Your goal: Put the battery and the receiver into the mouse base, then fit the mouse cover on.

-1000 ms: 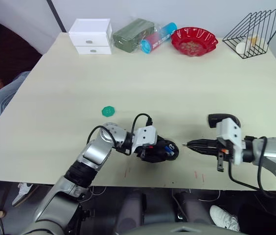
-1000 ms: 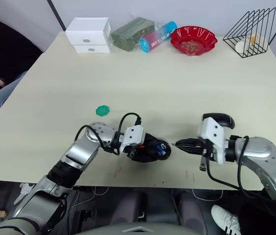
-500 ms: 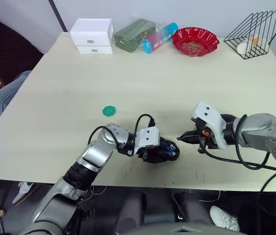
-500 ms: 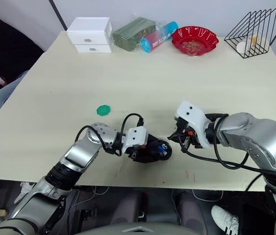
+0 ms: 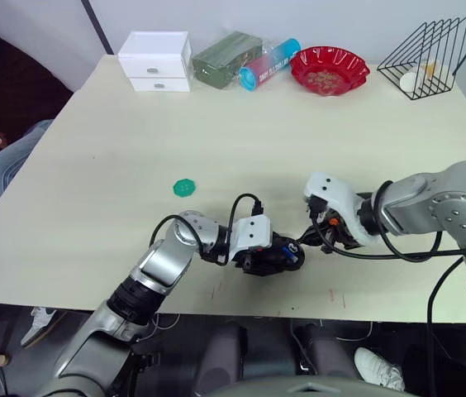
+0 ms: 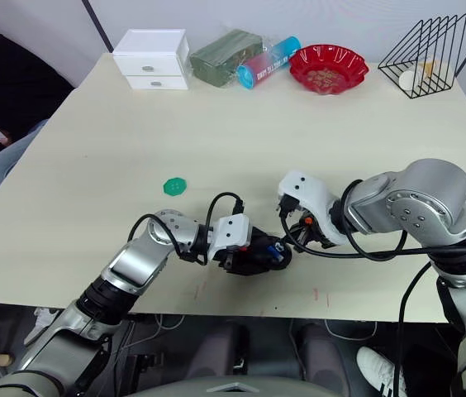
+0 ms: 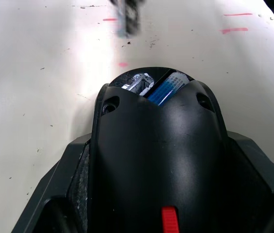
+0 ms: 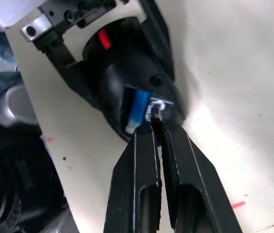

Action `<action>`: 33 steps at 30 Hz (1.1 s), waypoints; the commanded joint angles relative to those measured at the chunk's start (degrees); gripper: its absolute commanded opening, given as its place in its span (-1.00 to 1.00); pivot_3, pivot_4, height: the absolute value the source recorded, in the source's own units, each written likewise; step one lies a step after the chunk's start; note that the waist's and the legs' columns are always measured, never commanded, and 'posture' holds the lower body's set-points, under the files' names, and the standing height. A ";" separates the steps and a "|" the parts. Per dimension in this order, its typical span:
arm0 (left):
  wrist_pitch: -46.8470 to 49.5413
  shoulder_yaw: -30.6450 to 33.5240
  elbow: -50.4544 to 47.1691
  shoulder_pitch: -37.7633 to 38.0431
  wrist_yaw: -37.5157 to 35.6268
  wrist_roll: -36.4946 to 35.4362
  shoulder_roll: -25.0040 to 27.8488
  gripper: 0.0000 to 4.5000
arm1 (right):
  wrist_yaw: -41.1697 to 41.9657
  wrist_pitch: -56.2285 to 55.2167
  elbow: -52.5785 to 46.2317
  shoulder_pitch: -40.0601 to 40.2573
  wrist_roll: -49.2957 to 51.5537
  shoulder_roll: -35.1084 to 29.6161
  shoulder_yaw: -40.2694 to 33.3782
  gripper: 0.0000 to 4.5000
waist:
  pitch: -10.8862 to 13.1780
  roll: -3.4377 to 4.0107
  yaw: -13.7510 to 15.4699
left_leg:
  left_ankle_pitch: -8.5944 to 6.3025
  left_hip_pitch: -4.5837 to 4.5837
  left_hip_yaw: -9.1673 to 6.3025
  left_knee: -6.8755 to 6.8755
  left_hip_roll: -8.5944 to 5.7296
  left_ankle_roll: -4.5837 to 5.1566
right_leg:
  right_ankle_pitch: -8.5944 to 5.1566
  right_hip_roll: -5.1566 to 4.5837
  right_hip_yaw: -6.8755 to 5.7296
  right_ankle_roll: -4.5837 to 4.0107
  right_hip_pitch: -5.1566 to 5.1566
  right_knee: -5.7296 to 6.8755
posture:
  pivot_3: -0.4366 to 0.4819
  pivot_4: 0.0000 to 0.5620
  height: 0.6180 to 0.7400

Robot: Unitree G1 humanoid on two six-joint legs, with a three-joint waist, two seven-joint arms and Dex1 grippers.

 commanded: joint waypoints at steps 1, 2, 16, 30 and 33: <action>1.14 -2.54 0.63 1.07 1.39 2.13 -0.33 0.31 | -5.59 0.34 1.91 -3.10 6.36 -0.67 1.97 -1.00 | 0.00 0.00 0.03 | 0.00 -0.01 0.00 0.00 0.00 0.00 | 0.00 -0.01 0.00 0.00 0.00 0.00 | -0.05 -0.47 1.00; 1.16 -2.54 0.65 1.01 1.44 2.17 -0.36 0.31 | -7.14 0.34 2.55 -3.94 7.83 -0.78 2.74 -1.00 | 0.00 0.00 0.02 | 0.00 -0.01 0.00 0.00 0.00 0.00 | 0.00 -0.01 -0.01 0.00 0.00 -0.01 | -0.05 -0.47 1.00; 0.26 -3.46 1.38 1.44 2.42 3.34 -0.65 0.31 | -29.73 0.34 15.14 -11.36 30.94 0.01 12.53 -1.00 | -0.01 -0.01 0.02 | -0.01 -0.07 0.02 0.00 0.02 0.01 | 0.00 -0.09 -0.05 0.01 -0.01 -0.08 | -0.05 -0.47 1.00; 0.21 -3.97 1.24 1.16 2.68 3.94 -0.55 0.31 | -38.94 0.22 20.95 -13.25 34.92 2.69 14.20 -1.00 | -0.02 0.00 -0.01 | -0.01 -0.08 0.01 -0.01 0.03 0.02 | 0.01 -0.09 -0.06 0.01 -0.01 -0.09 | -0.05 -0.47 1.00; 0.21 -4.11 1.18 1.20 2.72 3.96 -0.62 0.31 | -39.63 0.27 21.06 -13.11 35.09 2.75 14.35 -1.00 | -0.02 0.00 -0.02 | -0.01 -0.08 0.00 -0.01 0.04 0.02 | 0.00 -0.09 -0.07 0.01 -0.01 -0.09 | -0.05 -0.47 1.00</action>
